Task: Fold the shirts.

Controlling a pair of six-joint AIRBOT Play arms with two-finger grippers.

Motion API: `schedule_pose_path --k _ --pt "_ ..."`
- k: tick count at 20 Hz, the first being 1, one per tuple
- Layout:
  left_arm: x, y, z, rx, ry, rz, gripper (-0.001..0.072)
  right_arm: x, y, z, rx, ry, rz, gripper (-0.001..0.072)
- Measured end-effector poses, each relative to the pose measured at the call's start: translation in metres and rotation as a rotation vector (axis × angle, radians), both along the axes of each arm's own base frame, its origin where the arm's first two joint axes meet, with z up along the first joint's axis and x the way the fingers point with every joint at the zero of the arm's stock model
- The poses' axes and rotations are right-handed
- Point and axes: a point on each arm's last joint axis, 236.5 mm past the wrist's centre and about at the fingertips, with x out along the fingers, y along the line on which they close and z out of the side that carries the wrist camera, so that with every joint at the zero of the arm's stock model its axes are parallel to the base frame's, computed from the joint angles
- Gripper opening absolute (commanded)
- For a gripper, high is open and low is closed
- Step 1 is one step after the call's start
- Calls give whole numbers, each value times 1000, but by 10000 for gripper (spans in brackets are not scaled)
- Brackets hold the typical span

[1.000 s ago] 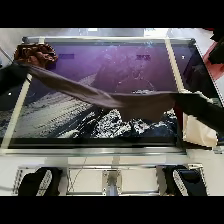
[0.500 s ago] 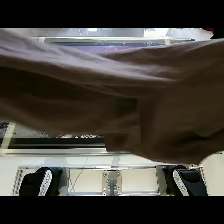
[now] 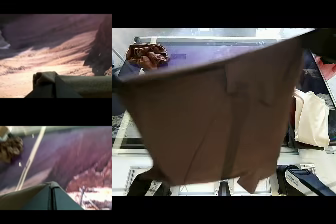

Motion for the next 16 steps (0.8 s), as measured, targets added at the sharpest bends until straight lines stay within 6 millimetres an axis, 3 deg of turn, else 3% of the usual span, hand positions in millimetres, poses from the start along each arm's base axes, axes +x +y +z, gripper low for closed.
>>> schedule_pose_path --k 1,4,7,9,12,14,16 --pt "15 -1 -41 -41 43 8 6 18 2 -34 0 63 6 31" --pt "60 -6 -127 -131 91 24 6 65 5 -117 7 180 -7 30" --pt "106 -16 -168 -151 106 -2 6 103 1 -167 16 198 -61 30" --pt "143 -23 -171 -149 72 -21 6 122 -6 -183 20 176 -106 30" --pt "191 -31 -157 -146 -4 -40 7 136 -18 -194 6 150 -151 30" --pt "206 -35 -147 -150 -34 -45 6 140 -28 -198 -10 143 -171 30" --pt "207 -39 -146 -157 -14 -56 7 140 -36 -203 -21 155 -179 30"
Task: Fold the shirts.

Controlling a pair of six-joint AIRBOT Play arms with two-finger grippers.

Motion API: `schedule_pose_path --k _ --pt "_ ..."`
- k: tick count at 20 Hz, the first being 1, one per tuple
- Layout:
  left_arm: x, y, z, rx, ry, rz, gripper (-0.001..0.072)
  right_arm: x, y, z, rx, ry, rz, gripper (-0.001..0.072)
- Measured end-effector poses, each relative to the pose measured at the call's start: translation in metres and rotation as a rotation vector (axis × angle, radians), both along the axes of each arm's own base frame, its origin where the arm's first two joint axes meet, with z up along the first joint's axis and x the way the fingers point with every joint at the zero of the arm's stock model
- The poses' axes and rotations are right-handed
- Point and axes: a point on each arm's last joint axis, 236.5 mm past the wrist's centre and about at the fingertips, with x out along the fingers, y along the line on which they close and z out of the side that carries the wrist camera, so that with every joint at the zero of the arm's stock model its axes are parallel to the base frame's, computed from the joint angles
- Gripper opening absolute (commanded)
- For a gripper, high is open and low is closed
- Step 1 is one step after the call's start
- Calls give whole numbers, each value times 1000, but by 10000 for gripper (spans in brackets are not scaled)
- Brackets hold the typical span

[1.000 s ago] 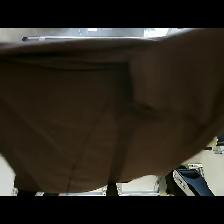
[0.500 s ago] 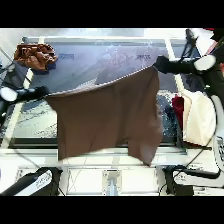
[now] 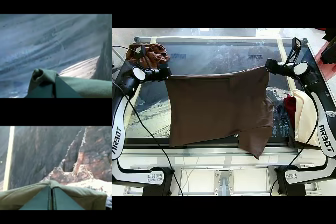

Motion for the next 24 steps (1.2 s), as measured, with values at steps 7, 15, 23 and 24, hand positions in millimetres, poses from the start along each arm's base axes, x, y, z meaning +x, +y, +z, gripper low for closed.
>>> schedule_pose_path --k 7,15,23,24 --pt "-68 -21 -19 39 270 -138 7 -50 -10 -26 -135 203 110 30" --pt "-139 -19 -101 29 489 -107 9 -129 -17 -118 -190 524 180 33" --pt "-138 -43 -99 -110 444 -79 417 -139 -20 -131 -195 543 164 418" --pt "-137 -46 -88 -118 422 -89 417 -140 -24 -122 -215 540 168 428"
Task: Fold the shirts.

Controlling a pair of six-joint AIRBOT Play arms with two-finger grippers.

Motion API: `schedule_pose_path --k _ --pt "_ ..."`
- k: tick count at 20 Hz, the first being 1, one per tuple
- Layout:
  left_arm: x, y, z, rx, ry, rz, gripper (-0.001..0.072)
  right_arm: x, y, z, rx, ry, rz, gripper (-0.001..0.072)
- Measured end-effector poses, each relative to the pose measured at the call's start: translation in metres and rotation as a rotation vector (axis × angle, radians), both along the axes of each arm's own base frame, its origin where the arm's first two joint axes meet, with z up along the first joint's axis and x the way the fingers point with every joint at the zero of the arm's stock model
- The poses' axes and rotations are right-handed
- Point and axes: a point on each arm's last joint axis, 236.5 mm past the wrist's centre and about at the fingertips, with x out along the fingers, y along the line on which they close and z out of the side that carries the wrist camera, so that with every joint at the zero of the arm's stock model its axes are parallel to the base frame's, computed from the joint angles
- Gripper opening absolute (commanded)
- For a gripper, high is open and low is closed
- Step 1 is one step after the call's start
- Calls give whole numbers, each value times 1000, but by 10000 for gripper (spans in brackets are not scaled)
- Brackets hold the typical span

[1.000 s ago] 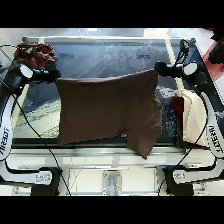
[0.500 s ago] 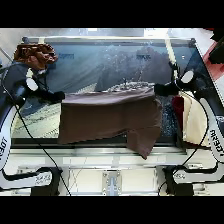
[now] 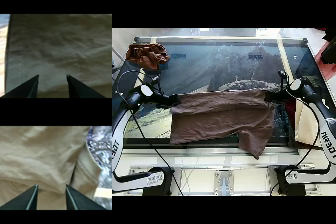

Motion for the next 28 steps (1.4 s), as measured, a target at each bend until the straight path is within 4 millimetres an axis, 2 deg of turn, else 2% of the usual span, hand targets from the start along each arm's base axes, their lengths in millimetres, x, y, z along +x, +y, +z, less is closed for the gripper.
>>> schedule_pose_path --k 1,3,5,7,10,13,15,19,22,27,28 --pt "0 -2 15 -1 -33 -12 417 -2 -5 10 -22 -4 5 498" --pt "-10 -3 45 11 -97 -35 417 -20 -17 26 -66 20 1 510" --pt "-32 -1 65 37 -137 -51 417 -53 -24 28 -76 89 -11 510" --pt "-58 1 75 50 -153 -40 417 -98 -25 15 -53 193 -32 511" --pt "-84 2 88 50 -186 -9 417 -164 -10 -12 28 346 -64 511" --pt "-94 0 96 39 -214 7 417 -213 9 -32 106 454 -93 511" --pt "-98 -2 99 27 -222 11 417 -233 23 -43 163 505 -112 511" --pt "-104 -7 100 3 -214 11 416 -256 43 -58 253 557 -157 510" --pt "-106 -9 100 -6 -206 9 416 -261 51 -67 289 561 -191 507" --pt "-106 -10 101 -12 -207 11 417 -243 58 -77 340 478 -269 275" --pt "-106 -10 101 -12 -207 11 416 -236 59 -78 348 452 -280 147"
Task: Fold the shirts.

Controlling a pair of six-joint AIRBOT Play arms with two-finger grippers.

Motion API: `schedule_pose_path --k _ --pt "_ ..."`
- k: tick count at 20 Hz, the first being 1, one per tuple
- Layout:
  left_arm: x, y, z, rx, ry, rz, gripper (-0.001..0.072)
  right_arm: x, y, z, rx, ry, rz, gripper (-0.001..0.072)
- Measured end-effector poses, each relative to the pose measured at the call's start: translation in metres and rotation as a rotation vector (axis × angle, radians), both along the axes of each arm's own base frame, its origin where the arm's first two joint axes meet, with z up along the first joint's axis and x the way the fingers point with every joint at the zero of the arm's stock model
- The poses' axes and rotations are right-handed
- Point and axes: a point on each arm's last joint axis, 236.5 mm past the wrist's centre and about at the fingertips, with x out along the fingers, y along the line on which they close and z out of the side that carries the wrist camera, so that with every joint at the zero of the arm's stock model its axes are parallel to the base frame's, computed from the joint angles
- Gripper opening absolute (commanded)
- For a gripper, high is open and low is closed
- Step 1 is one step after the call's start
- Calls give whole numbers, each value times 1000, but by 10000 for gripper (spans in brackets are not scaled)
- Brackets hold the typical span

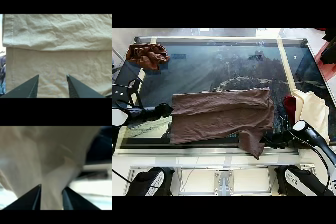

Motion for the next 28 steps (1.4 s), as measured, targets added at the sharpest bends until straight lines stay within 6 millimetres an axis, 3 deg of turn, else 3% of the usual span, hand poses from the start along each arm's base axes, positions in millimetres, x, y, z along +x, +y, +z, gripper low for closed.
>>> schedule_pose_path --k 1,2,4,6,8,10,12,17,22,24,28 --pt "0 0 0 0 0 0 414 5 0 -1 -2 -19 -11 34" --pt "0 0 0 2 0 0 412 9 2 0 10 -33 -23 36" --pt "0 7 -2 31 3 6 339 14 7 5 35 -58 -23 36" --pt "-3 24 -9 85 24 57 339 24 11 16 57 -101 -24 35" --pt "-15 48 -26 142 79 165 339 34 15 35 75 -154 -11 35" --pt "-40 69 -52 166 178 309 338 42 19 59 92 -217 14 35" --pt "-65 75 -80 138 277 436 338 47 20 82 96 -283 34 35" --pt "-102 55 -133 -22 435 625 337 50 24 124 98 -426 59 36" --pt "-124 28 -164 -168 544 725 385 47 26 147 93 -519 71 36" --pt "-127 23 -169 -194 558 739 466 46 27 153 89 -544 75 36" --pt "-113 21 -172 -244 508 768 465 45 27 159 86 -572 79 35"
